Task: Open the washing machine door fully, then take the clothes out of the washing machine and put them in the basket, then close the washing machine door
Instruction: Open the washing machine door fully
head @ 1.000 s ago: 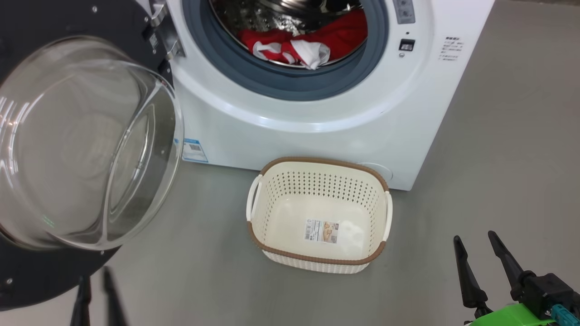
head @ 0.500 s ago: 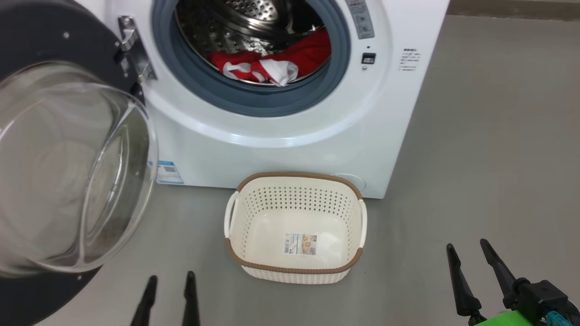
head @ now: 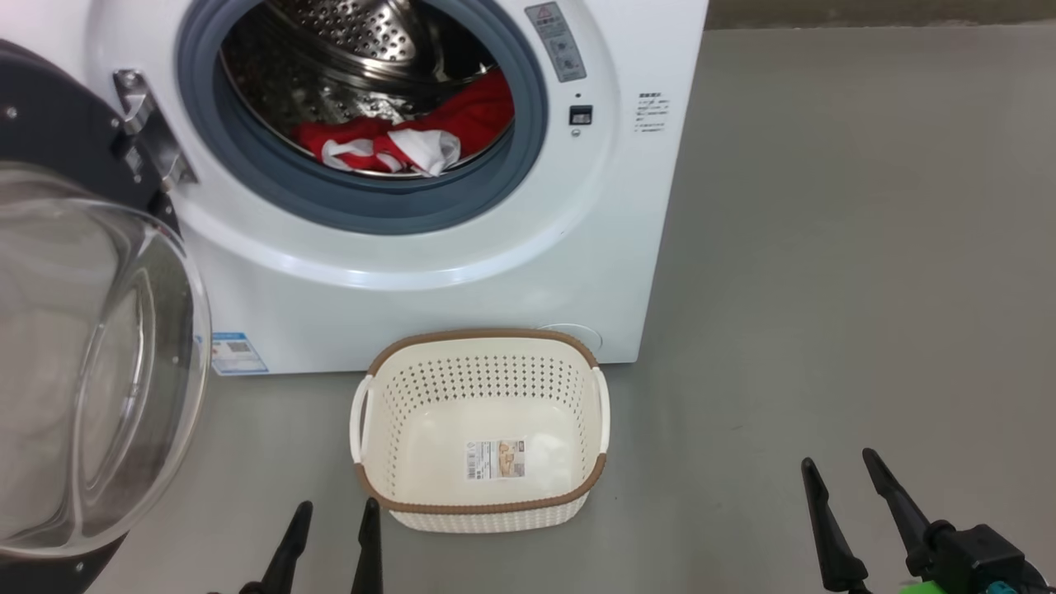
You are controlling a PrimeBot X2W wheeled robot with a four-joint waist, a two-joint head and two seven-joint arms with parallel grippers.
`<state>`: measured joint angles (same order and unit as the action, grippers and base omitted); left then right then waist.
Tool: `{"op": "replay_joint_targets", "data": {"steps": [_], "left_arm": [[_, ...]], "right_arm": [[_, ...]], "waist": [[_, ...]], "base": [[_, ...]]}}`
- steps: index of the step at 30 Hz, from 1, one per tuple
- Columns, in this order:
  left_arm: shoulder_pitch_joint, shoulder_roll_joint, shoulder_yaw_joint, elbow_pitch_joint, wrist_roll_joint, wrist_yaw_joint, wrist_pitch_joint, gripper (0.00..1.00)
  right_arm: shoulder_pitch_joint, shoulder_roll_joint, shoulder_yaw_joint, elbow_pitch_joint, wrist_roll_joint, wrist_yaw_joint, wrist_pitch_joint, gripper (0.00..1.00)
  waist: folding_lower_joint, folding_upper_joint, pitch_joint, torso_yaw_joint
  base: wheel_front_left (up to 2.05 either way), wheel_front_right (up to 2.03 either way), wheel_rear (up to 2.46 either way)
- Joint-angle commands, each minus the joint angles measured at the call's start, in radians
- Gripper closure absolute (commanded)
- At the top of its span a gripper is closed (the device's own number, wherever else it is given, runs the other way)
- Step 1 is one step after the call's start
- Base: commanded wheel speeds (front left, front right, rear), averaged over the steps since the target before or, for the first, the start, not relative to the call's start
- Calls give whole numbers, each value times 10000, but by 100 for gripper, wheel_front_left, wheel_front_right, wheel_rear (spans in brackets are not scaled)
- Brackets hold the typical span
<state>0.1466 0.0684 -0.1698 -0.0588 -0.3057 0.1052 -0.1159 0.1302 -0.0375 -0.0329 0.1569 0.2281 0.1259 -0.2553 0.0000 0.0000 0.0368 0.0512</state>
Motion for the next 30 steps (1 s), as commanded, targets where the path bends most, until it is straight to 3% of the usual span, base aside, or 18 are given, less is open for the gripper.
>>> {"op": "replay_joint_targets", "data": {"steps": [1, 30], "left_arm": [[-345, 81, 312, -174, 90, -2, -70, 0], [-89, 216, 350, -33, -64, 273, -137, 0]], "right_arm": [[-98, -128, 279, -284, 9, 48, -65, 0], [204, -128, 309, -331, 46, 48, -65, 0]], "waist": [[0, 0, -129, -194], [0, 0, -391, -461]], "base": [[0, 0, 0], [0, 0, 0]]}}
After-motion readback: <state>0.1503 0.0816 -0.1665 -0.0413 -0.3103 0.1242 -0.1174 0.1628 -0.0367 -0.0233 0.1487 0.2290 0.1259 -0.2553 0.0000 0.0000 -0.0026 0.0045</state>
